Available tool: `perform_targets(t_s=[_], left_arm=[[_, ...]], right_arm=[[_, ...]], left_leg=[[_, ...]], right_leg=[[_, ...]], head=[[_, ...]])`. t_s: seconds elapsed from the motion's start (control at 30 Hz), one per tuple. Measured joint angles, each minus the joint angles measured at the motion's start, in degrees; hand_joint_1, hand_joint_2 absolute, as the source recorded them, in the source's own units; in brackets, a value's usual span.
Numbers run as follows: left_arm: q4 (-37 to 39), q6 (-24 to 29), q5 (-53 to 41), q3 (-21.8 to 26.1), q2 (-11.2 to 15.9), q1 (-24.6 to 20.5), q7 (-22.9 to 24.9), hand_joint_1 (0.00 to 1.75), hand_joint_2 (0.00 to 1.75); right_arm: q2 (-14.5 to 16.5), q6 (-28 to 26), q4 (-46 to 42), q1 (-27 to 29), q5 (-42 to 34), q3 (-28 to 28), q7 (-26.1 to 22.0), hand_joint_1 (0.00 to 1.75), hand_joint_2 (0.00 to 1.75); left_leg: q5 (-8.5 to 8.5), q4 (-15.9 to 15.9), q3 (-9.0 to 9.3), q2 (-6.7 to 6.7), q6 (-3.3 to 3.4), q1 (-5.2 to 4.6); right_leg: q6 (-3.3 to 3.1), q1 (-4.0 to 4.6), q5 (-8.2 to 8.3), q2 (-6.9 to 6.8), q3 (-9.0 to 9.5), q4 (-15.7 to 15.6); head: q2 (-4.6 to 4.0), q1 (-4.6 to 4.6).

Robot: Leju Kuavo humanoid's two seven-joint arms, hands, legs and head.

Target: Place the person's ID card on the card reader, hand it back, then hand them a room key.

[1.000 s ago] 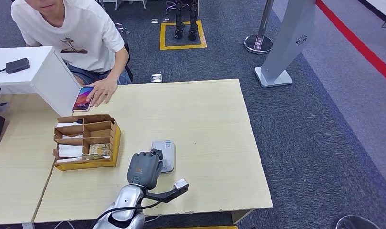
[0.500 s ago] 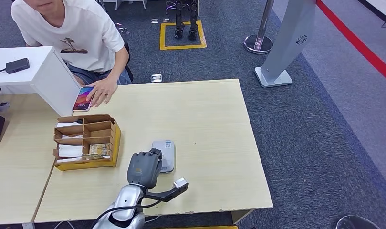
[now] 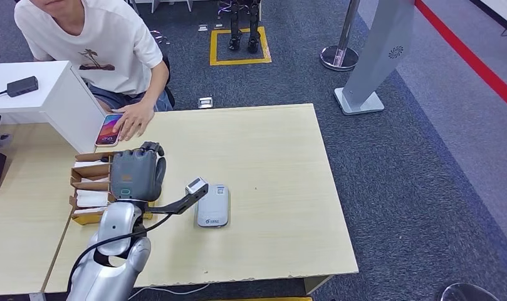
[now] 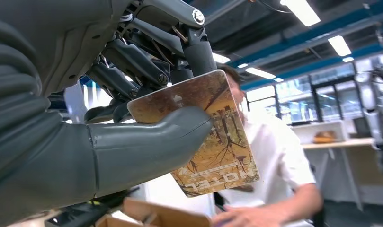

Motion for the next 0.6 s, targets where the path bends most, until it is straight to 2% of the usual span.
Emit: perform_targets(t_s=[0.27, 0.43, 0.6], left_arm=[[0.5, -0.5, 0.0, 3.9, 5.3, -4.0, 3.5, 1.75, 1.75], [4.8, 0.3, 0.0, 6.7, 9.3, -7.2, 5.5, 1.75, 1.75], [8.3, 0.3, 0.0, 7.8, 12.0, -9.1, 7.6, 1.75, 1.75]], right_arm=[[0.0, 0.6, 0.0, -0.1, 0.0, 1.0, 0.4, 0.0, 0.0], [0.0, 1.2, 0.1, -0.2, 0.0, 2.0, 0.9, 0.0, 0.0], [0.0, 1.3, 0.1, -0.3, 0.0, 2.4, 0.9, 0.0, 0.0]], left_leg=[[0.01, 0.0, 0.0, 0.01, 0.0, -0.01], [0.02, 0.0, 0.02, 0.03, -0.01, 0.0], [0.04, 0.0, 0.01, 0.01, 0.02, 0.0]], right_leg=[[0.0, 0.0, 0.0, 0.01, 0.0, 0.0], [-0.02, 0.0, 0.01, 0.04, 0.0, 0.0], [-0.02, 0.01, 0.01, 0.05, 0.0, 0.0]], head=[[0.0, -0.01], [0.0, 0.0], [0.0, 0.01]])
